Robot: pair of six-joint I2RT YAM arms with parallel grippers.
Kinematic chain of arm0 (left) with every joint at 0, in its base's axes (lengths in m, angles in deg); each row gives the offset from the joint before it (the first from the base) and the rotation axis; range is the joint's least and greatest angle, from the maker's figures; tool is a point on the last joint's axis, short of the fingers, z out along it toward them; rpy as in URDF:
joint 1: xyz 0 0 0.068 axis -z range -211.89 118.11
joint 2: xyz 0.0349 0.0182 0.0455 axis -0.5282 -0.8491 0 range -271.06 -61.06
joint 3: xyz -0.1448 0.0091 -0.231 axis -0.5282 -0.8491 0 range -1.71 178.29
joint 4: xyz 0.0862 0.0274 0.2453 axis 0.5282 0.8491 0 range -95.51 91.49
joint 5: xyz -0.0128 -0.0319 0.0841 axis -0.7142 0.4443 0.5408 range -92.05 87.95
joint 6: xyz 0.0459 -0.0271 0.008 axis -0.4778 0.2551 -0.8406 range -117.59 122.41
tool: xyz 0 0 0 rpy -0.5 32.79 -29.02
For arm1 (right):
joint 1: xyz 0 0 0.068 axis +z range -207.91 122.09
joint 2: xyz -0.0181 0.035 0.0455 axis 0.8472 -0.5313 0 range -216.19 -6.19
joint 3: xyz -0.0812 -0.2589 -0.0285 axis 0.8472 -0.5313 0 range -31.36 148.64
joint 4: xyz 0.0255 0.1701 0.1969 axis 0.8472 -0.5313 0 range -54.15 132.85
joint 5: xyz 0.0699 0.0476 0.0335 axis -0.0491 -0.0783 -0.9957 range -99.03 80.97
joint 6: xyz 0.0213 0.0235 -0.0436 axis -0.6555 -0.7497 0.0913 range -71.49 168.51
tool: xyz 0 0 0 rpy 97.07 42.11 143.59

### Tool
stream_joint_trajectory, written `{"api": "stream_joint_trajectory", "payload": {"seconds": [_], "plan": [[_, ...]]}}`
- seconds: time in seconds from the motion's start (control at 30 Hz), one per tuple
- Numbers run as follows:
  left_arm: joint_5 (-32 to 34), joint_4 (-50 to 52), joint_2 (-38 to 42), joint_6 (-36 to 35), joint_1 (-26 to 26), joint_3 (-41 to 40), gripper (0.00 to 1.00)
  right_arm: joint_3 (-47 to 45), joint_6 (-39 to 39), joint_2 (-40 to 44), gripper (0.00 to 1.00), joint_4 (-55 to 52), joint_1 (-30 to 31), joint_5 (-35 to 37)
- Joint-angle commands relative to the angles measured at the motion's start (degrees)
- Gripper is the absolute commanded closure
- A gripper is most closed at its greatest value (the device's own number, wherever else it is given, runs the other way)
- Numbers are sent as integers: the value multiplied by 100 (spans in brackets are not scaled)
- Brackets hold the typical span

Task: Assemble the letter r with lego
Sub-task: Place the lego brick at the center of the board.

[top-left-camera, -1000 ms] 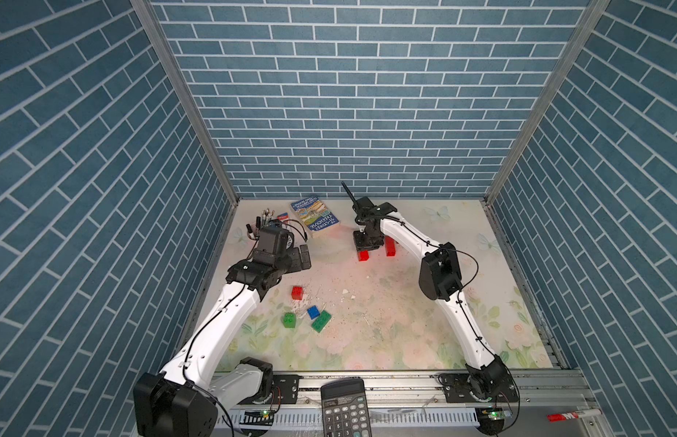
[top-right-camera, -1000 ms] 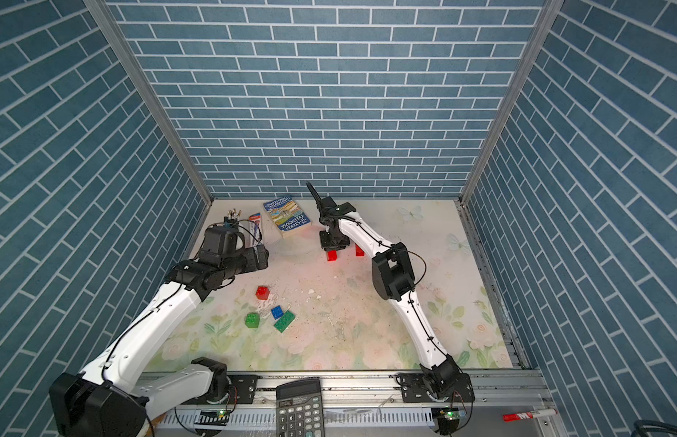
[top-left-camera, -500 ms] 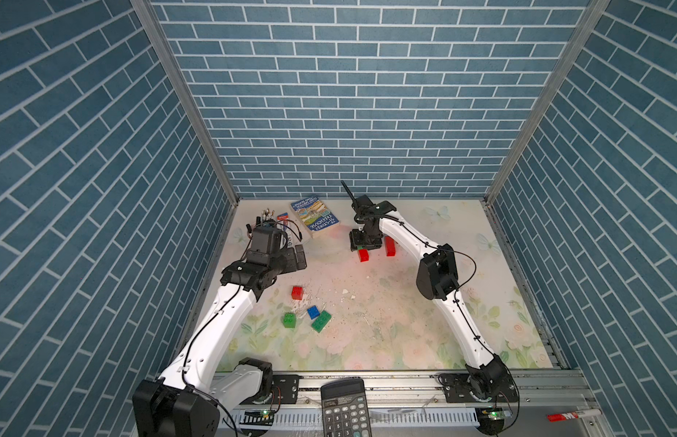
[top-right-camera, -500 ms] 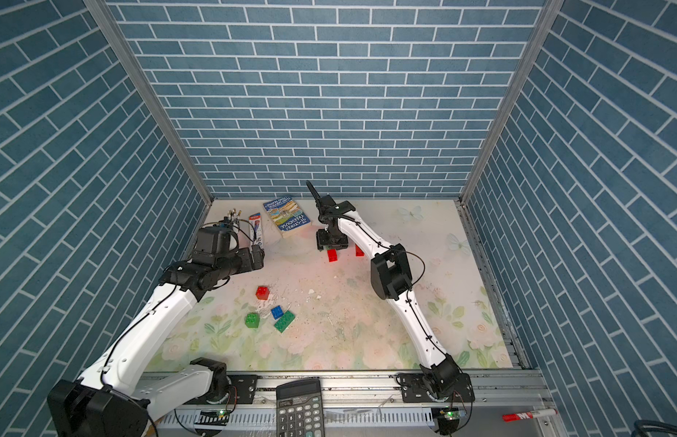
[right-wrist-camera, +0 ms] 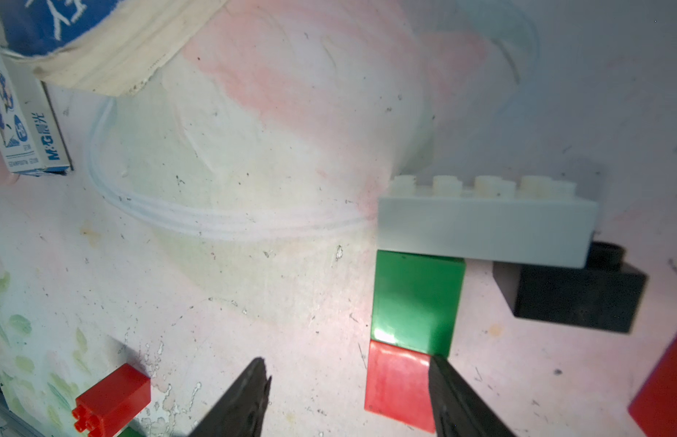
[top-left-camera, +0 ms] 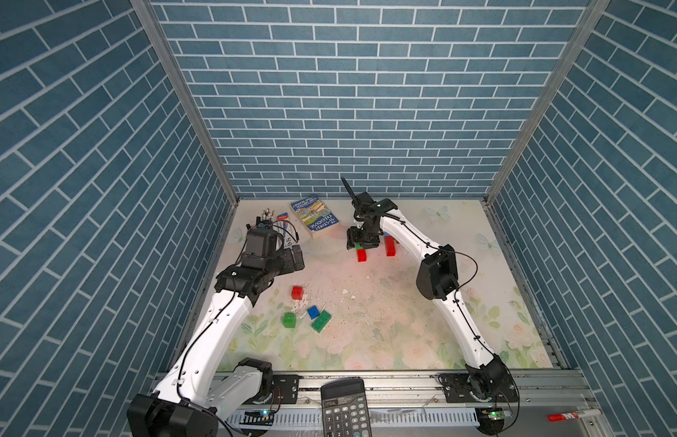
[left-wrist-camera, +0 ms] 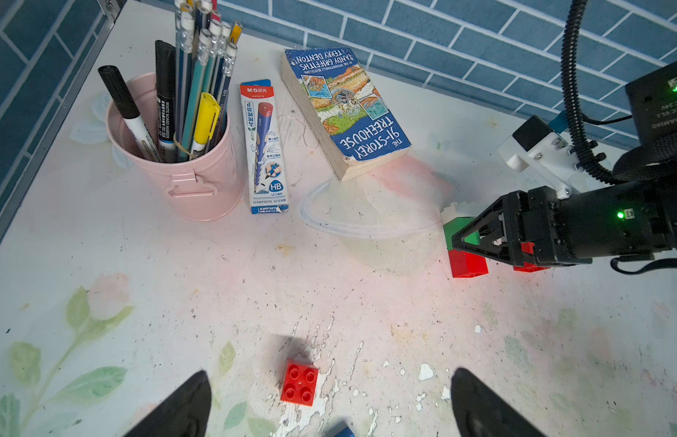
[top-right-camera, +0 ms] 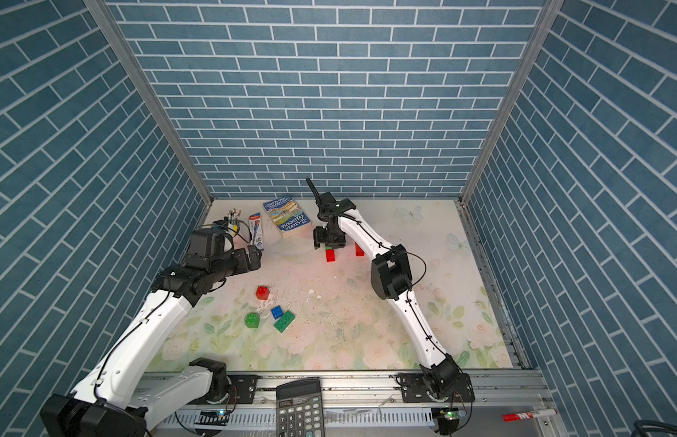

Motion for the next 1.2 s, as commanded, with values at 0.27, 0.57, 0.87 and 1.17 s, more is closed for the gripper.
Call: {"api": "stream_joint_trajectory", "payload": {"seconds": [0.27,0.57,0.87,1.17], "plan": [[-104,155,204,29,-47,-78,0,143,-5,753,31,-210,-216,-119],[-420,-63,130,174,-41,-315,0,-777,272,1622,31,-382,-727,158],[38,79,17,574,398,-611,0,-2771,394,2935,31,54,-781,224],[1129,686,-202,1506,1905,-569,1,-4613,720,4307,30,350,-1055,94]]}}
